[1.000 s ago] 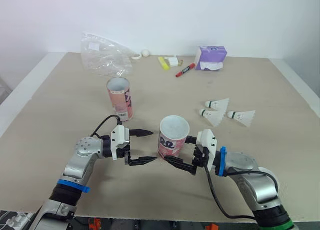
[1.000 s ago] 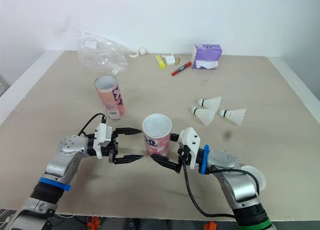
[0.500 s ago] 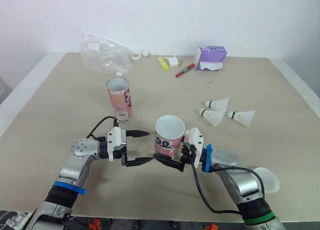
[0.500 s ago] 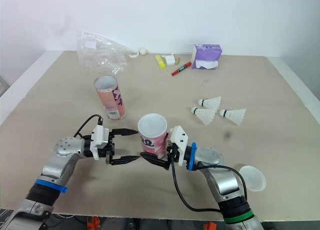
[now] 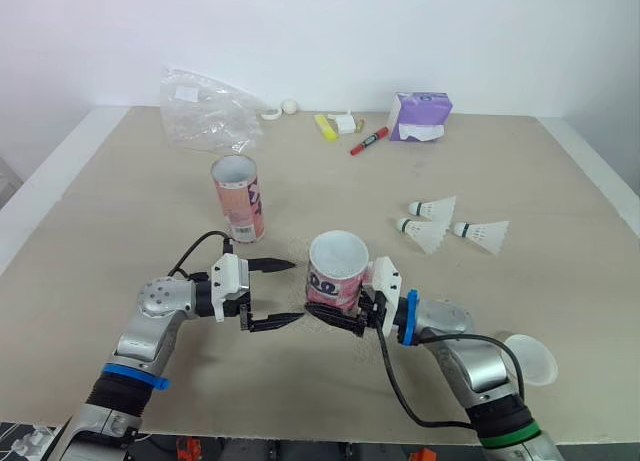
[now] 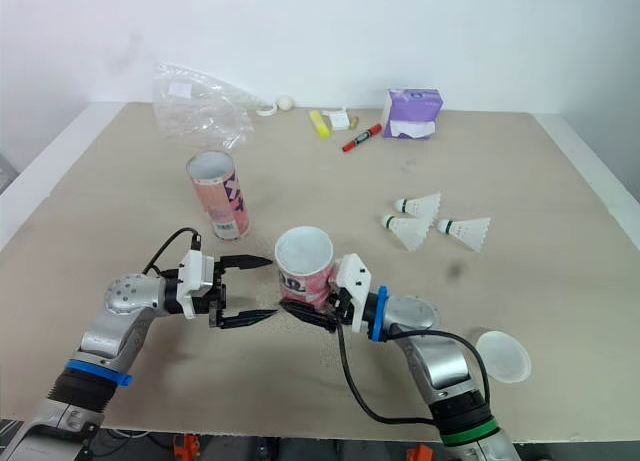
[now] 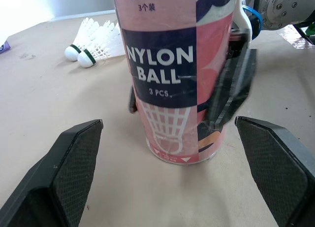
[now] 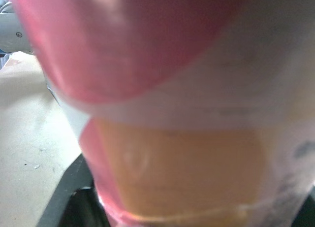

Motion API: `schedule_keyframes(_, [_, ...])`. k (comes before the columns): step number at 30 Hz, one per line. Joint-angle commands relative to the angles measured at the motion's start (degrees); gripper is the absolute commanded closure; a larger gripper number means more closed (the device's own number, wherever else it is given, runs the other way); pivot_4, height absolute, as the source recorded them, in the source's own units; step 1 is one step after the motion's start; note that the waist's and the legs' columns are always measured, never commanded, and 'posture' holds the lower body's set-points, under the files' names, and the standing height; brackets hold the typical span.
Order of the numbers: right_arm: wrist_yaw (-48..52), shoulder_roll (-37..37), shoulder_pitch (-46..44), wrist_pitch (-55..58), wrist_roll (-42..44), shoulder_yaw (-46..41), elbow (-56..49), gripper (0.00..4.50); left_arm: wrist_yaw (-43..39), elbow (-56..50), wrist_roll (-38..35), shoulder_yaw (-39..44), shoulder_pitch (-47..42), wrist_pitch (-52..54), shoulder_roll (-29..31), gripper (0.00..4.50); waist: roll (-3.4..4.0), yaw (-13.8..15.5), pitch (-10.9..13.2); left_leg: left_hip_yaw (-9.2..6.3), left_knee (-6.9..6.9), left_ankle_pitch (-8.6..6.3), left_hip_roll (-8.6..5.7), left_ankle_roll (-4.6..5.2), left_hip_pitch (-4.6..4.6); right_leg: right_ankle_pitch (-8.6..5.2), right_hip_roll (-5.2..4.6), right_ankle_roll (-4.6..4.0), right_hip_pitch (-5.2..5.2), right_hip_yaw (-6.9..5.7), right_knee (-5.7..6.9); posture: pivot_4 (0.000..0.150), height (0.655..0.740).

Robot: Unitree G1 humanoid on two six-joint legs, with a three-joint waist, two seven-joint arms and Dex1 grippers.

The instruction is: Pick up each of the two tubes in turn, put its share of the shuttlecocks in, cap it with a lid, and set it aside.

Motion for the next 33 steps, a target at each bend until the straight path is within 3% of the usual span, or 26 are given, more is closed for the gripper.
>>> schedule_keyframes(1, [-0.38,-0.01,-0.39,-0.85,0.33,-0.77,-0.73,1.36,0.26,-2.69,-1.79,1.6,-0.53,0.85,0.3,0.0,0.0,0.0,0.0,0.0,0.0,0.0,0.0,0.0,0.0,0.0,0.0,0.0,0.0,0.0,0.0,0.15,0.74])
schedule_keyframes(11, [-5.09,-3.22,5.9,2.58,3.99,-7.45,-11.94,1.36,-1.94,-7.62,-2.73,-0.84,2.05,4.13,0.64,0.0,0.0,0.04,0.0,0.0,0.0,0.0,-0.01,-0.02,0.0,-0.03,-0.02,-0.02,0.0,0.01,0.02,0.15,0.74])
schedule_keyframes(18, [-17.96,-5.21,17.96,10.52,13.78,-30.35,-22.78,1.36,-1.95,-10.18,-4.3,-1.82,0.59,7.08,-0.85,0.0,-0.01,0.16,0.0,0.02,0.0,0.0,-0.03,-0.02,-0.01,-0.16,-0.05,-0.2,0.03,0.06,0.03,0.15,0.74])
schedule_keyframes(25, [-32.2,-3.68,20.56,9.41,15.61,-51.15,-13.34,1.36,-0.2,-11.39,-7.3,-1.06,-0.82,11.03,-3.48,0.0,0.01,0.04,0.0,0.07,0.0,0.01,-0.02,0.01,0.07,-0.16,0.02,-0.2,0.03,0.14,0.07,0.15,0.74])
schedule_keyframes(33, [-38.08,-7.36,16.76,4.61,11.85,-57.88,3.4,1.36,4.15,-13.07,-8.13,-1.44,-0.44,15.05,-6.57,0.0,0.14,-0.16,0.01,0.45,-0.02,0.02,0.01,0.03,0.33,-0.28,0.13,0.02,0.06,0.64,0.22,0.15,0.74])
